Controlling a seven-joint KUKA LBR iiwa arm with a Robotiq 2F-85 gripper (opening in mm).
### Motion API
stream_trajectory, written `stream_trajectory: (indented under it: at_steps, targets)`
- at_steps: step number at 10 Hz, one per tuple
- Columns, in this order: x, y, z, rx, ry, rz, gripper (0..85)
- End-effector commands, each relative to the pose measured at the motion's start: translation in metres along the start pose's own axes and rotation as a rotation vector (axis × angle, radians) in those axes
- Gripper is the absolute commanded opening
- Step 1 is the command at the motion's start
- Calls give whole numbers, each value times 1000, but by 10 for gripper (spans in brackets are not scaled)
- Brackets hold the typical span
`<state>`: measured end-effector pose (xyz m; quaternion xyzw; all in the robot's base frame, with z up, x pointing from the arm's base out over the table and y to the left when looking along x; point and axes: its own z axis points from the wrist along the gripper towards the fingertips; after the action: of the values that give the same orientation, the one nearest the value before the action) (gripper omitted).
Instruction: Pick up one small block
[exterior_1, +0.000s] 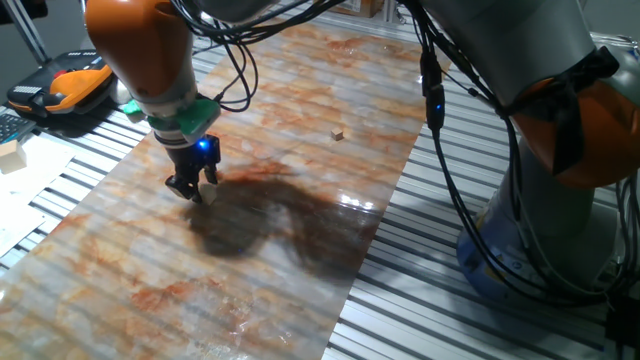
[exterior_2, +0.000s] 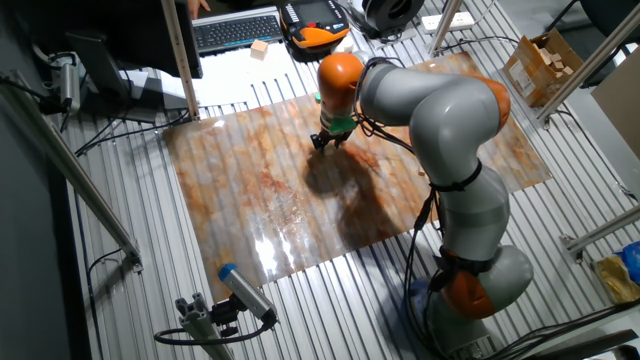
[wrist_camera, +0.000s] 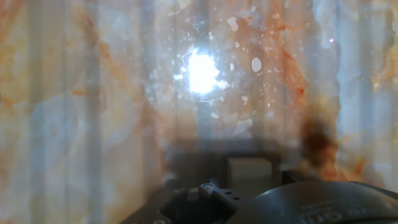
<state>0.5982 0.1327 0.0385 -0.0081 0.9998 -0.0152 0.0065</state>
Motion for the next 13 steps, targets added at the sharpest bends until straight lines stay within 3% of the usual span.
stream_trajectory:
  at_steps: [1,2,3,10,11,12,13]
  targets:
    - [0,0,0,-3,3,-3,510]
    - [1,0,0,-6,11,-7,510]
    - [1,0,-1,-12,17,-14,340]
    - [1,0,0,0,17,-28,340]
    - [1,0,0,-5,17,-32,170]
    - [2,-1,0,-14,17,-44,170]
    - [2,-2,0,-31,16,-55,0]
